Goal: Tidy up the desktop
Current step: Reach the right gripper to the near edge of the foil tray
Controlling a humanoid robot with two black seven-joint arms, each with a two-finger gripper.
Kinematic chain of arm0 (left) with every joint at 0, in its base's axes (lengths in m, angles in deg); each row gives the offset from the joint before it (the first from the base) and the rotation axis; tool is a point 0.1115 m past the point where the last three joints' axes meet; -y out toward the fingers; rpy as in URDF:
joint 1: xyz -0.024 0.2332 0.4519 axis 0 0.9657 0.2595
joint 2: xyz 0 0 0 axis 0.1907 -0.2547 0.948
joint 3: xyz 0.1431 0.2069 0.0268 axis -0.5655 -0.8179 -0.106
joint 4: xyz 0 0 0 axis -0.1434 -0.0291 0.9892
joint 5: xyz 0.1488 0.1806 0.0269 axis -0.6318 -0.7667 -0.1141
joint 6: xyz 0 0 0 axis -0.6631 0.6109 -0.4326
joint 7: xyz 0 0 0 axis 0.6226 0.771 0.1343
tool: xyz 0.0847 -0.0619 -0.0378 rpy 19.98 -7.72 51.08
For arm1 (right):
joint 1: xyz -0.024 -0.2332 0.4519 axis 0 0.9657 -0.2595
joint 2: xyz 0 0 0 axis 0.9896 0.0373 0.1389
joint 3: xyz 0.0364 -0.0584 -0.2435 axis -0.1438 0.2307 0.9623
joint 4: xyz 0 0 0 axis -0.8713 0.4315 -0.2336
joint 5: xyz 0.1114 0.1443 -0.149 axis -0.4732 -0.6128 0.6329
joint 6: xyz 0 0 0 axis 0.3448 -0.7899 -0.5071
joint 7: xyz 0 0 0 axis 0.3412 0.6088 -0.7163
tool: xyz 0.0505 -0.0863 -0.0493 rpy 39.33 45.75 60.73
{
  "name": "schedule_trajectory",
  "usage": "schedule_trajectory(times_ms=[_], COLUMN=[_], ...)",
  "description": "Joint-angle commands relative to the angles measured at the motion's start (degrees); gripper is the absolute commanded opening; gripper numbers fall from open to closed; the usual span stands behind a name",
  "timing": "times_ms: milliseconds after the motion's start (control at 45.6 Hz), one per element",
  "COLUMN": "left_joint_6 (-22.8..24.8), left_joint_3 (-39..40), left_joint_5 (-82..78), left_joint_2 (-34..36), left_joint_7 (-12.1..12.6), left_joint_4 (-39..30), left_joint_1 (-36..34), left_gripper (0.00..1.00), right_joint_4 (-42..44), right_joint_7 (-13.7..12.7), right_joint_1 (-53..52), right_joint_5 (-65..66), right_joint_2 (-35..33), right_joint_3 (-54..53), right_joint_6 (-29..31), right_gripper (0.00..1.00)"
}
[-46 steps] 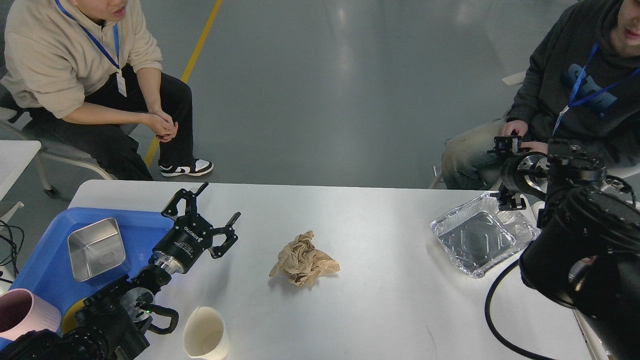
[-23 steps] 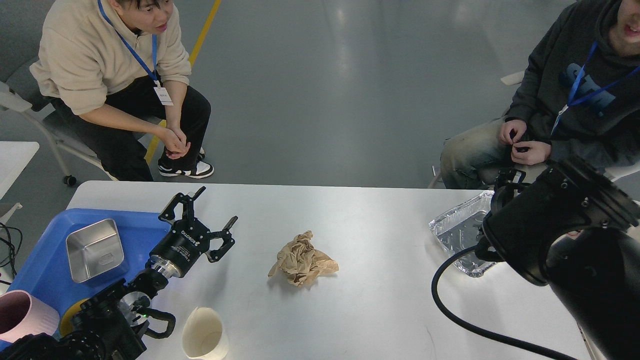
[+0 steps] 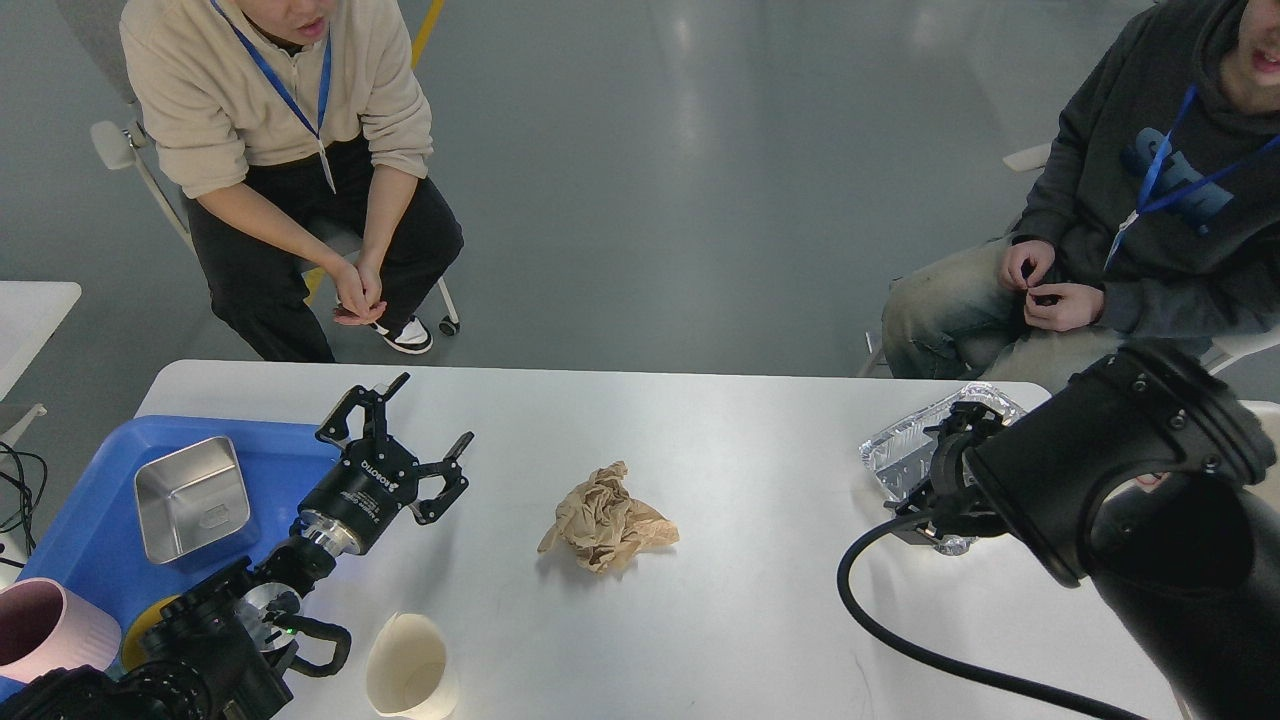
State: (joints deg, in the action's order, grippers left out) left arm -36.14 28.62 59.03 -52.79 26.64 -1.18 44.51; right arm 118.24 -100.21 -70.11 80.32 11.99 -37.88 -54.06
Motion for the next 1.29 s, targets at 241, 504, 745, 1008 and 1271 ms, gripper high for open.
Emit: schedule_trajectory(times_ms=[241,504,745,1008,1271], left_joint_6=[-0.3,-0.4,-1.0,-1.0,-1.0], left_joint_3=[0.0,-0.1,-0.1,-0.1,-0.1], left_joint_5=[0.1,0.1,0.0,0.0,0.1], left_joint_2=[-0.2,-0.5,-0.5,-0.6,-0.6], left_joint_7=[0.0,0.0,0.0,0.0,0.0], left_joint_4=[-0.1,0.0,-0.1,0.0,0.0], left_joint_1=[-0.1,-0.1,-0.1,0.0,0.0], left_gripper=[0.98,0.98,0.98,0.98,0.98], right_joint_4=[-2.5,-8.9,-13.0,-16.9,-20.3], right_joint_7=[0.8,1.2,1.3,1.3,1.2], right_joint_1=[4.5,9.7,11.1,11.4,14.0], right_joint_5=[-1.1,-1.2,-1.2,-1.2,-1.2], right_joint_2=[-1.3,-1.9,-2.2,-2.4,-2.8], right_joint_3=[-2.5,-2.4,-2.4,-2.4,-2.2], right_joint_6=[-0.1,-3.5,-6.9,-10.3,-12.6], right_gripper=[1.0,1.0,0.97,0.7,0.39])
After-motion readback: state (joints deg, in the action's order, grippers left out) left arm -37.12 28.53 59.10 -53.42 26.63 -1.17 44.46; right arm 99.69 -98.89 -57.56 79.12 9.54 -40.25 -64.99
